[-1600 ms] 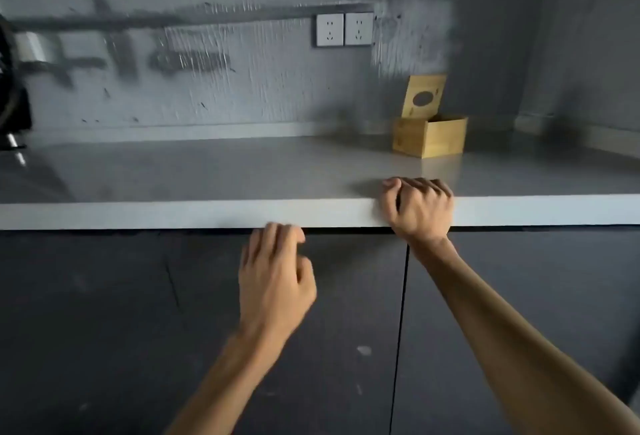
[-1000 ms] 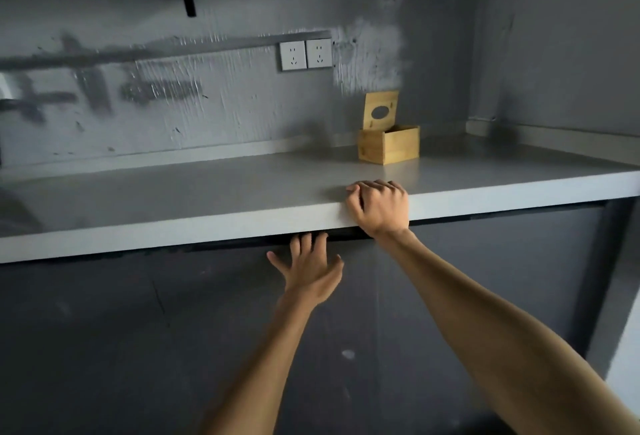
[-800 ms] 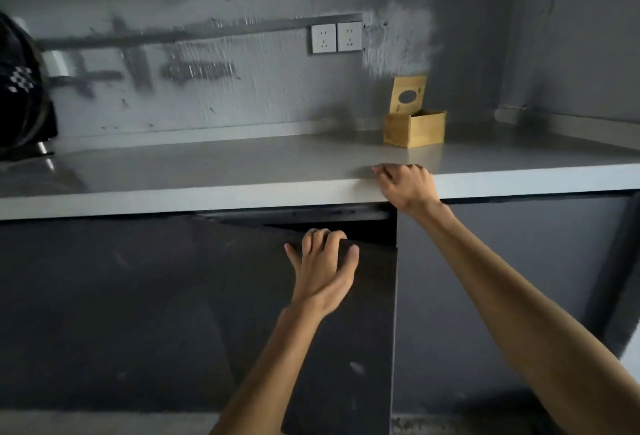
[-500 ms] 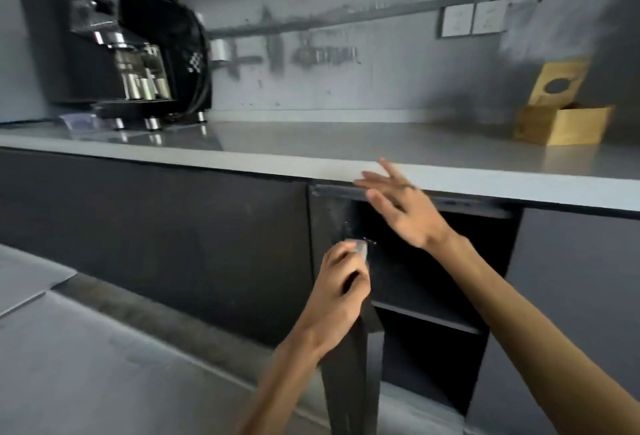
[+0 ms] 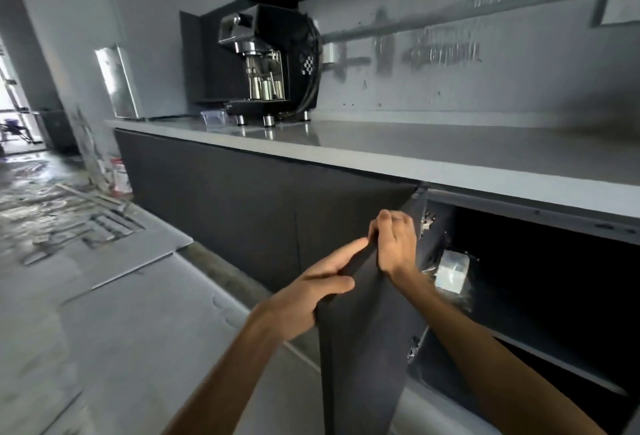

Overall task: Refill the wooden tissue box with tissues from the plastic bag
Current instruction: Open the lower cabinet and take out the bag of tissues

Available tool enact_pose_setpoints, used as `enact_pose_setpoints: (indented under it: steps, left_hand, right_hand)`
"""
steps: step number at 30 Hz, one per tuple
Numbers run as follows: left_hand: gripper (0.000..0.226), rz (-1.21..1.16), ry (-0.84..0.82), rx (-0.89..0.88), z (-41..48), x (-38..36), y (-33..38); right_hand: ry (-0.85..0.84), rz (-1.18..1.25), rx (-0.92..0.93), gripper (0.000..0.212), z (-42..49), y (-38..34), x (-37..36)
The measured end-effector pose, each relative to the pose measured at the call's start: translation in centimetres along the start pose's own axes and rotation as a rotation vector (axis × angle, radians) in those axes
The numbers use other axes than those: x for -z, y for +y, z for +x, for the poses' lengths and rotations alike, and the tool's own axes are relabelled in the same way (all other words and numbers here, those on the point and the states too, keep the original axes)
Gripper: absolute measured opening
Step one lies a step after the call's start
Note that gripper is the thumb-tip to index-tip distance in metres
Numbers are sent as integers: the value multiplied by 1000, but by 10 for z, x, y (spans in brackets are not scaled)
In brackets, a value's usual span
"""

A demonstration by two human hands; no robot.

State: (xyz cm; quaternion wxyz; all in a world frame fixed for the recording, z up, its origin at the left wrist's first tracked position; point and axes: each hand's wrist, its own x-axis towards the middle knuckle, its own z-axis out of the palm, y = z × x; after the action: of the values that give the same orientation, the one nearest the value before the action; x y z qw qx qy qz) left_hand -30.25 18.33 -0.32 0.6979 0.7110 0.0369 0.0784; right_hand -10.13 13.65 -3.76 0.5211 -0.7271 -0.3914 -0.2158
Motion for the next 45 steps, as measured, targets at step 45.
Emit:
enact_pose_setpoints:
  steps: [45]
  left_hand:
    - [52, 2005, 947, -371, 255, 18, -47]
  right_hand:
    - [-8, 510, -1367, 40, 32, 355, 36]
